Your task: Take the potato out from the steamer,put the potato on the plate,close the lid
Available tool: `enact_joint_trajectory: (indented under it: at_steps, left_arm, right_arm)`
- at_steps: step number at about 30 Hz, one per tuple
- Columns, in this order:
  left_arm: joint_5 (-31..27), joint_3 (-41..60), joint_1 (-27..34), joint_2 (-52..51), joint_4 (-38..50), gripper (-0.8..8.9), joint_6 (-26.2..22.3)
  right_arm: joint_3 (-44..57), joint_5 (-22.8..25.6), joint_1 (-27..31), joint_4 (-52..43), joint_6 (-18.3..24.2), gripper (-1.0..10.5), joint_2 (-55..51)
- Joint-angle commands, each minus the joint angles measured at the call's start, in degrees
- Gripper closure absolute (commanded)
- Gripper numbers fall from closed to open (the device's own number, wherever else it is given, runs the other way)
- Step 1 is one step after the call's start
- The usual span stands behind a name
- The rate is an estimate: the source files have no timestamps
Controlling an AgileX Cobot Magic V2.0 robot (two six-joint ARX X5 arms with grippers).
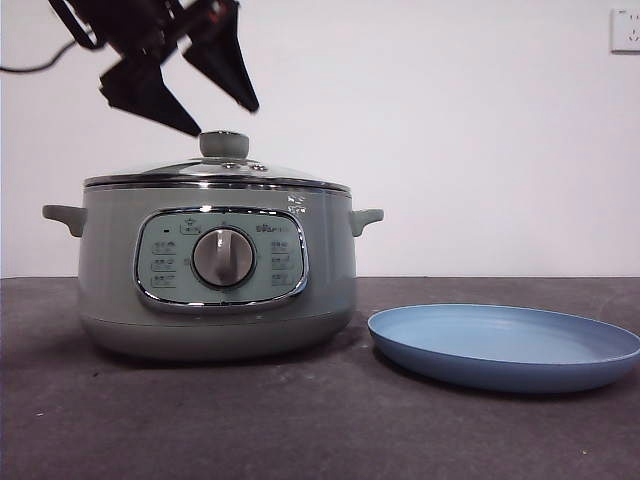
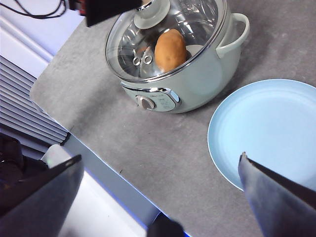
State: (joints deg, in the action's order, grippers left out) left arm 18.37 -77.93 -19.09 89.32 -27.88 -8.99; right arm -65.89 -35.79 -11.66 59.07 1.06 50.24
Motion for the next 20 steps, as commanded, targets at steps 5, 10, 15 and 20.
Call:
enact_joint_trajectory:
  at_steps: [5,10,15,20]
  left_arm:
    - [-1.6,-0.1,-0.8,3.4,0.4,1.65,-1.6]
    - [-3.3,-0.1,-1.2,3.4,-0.7,3.32,-1.8]
    - [-3.1,-0.1,-1.6,3.4,-0.8,6.04,-1.7]
    - [-3.1,-0.1,-1.6,3.4,-0.4,8.26,-1.6]
  right_arm:
    - [-0.1,0.3,-0.1,-0.4,0.3,2.9,0.0]
    - [-0.1,0.4,-0.1,-0.6,0.5,2.9,0.0]
    - [-0.1,4.7,-0.1,-0.8,1.0,2.9,0.0]
    - [-0.1,4.7,-0.1,-0.8,1.0,2.9,0.0]
